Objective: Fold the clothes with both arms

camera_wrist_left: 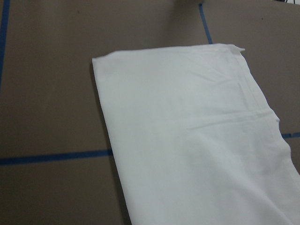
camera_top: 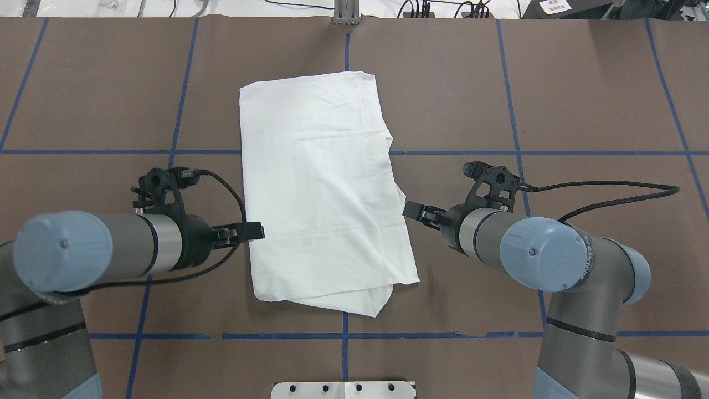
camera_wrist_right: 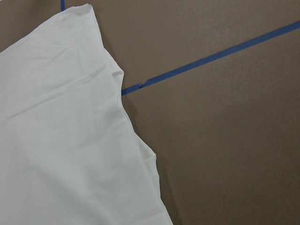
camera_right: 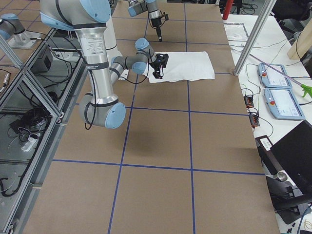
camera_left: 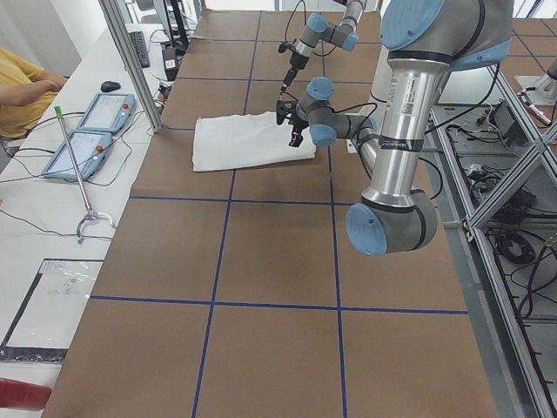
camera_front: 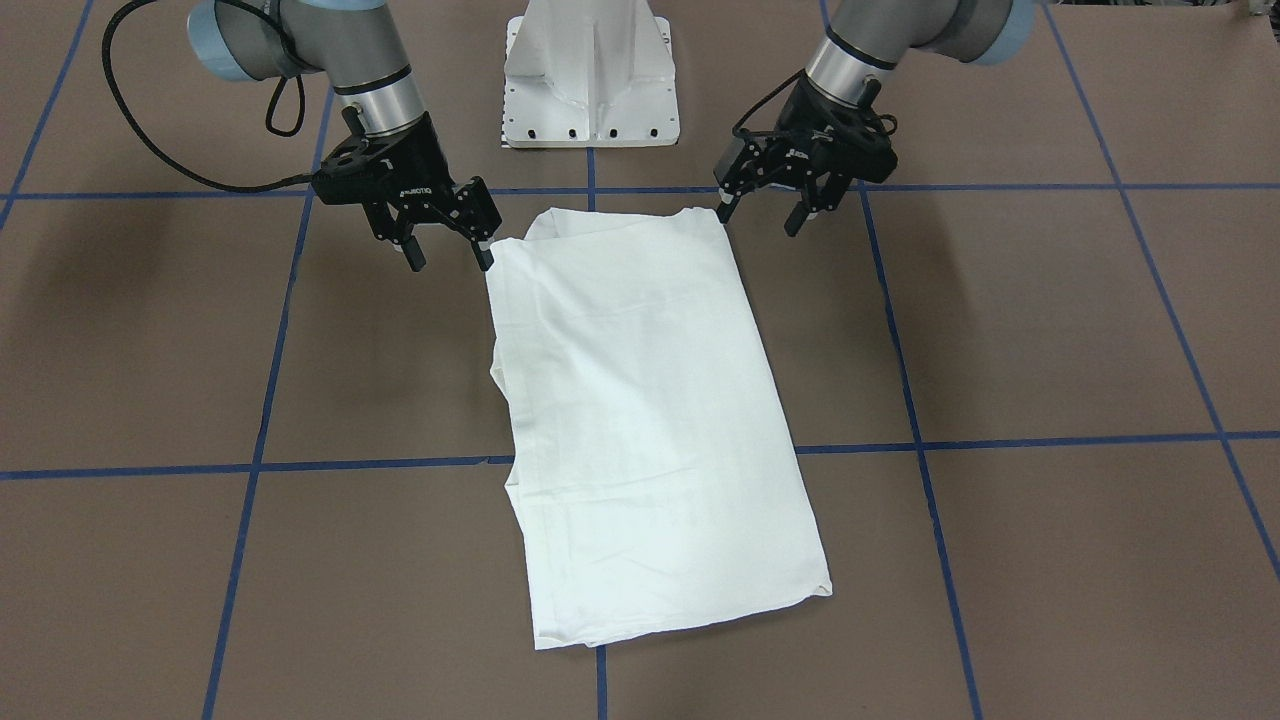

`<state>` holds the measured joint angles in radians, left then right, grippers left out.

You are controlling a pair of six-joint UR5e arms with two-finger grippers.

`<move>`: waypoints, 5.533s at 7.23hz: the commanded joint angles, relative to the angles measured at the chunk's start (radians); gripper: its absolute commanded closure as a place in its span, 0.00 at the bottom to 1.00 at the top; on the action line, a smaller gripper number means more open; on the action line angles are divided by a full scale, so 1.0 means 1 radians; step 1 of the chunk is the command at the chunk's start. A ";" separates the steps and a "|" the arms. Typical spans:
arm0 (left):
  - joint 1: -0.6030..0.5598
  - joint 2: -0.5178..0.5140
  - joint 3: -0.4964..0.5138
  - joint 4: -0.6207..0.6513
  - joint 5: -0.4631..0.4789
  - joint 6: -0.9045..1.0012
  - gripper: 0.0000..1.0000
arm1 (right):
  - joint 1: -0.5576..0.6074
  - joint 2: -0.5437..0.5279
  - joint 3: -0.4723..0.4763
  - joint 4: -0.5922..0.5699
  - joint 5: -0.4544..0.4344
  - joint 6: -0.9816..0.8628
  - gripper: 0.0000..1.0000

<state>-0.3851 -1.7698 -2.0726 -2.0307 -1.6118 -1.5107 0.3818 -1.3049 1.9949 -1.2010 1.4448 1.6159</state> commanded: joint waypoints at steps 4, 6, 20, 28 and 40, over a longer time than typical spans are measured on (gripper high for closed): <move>0.144 -0.023 0.155 -0.108 0.112 -0.180 0.01 | 0.000 -0.007 -0.002 0.009 -0.006 0.002 0.00; 0.170 -0.022 0.158 -0.106 0.112 -0.178 0.10 | 0.000 -0.007 -0.004 0.009 -0.007 0.002 0.00; 0.154 -0.028 0.163 -0.102 0.113 -0.161 0.25 | -0.001 -0.005 -0.010 0.009 -0.009 0.004 0.00; 0.155 -0.025 0.178 -0.098 0.109 -0.105 0.25 | -0.001 -0.005 -0.011 0.009 -0.009 0.005 0.00; 0.144 -0.043 0.177 -0.100 0.113 -0.111 1.00 | -0.170 0.174 -0.136 -0.252 -0.041 0.372 0.09</move>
<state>-0.2408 -1.8145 -1.8960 -2.1314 -1.4989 -1.6214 0.2516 -1.1411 1.8674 -1.4455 1.4246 1.9496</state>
